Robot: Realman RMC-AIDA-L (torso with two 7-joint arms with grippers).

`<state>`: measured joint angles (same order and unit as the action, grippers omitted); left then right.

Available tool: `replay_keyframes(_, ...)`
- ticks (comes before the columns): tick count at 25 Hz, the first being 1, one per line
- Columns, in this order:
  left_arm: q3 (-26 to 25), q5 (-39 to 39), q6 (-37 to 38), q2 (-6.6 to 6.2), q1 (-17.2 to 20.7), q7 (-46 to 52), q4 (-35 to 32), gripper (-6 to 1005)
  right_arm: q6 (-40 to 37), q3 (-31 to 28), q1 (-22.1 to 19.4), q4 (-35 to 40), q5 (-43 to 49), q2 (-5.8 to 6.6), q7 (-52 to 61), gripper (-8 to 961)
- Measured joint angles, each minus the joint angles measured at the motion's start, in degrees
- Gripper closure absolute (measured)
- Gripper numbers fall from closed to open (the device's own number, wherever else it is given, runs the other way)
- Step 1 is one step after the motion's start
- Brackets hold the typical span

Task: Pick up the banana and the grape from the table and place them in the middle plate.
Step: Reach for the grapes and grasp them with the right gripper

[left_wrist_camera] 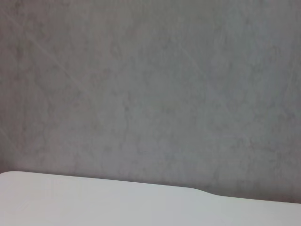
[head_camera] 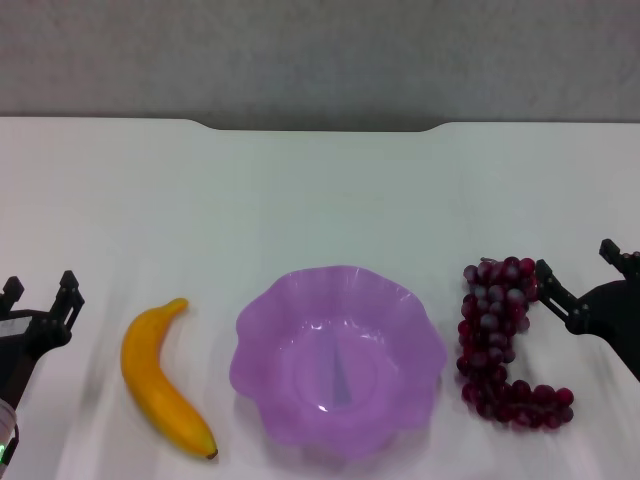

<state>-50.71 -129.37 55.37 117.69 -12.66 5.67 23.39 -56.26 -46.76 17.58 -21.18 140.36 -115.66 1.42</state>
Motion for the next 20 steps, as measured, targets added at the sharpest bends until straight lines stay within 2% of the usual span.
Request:
replay_keyframes(16, 0.00, -0.02, 0.00, -0.08, 0.00, 0.05, 0.04, 292, 0.13, 0.00, 0.00, -0.02, 0.00, 0.03, 0.13, 66)
replay_keyframes(20, 0.00, 0.14, 0.01, -0.12, 0.12, 0.05, -0.08, 292, 3.51, -0.40, 0.05, -2.98, 0.08, 0.34, 0.10, 67)
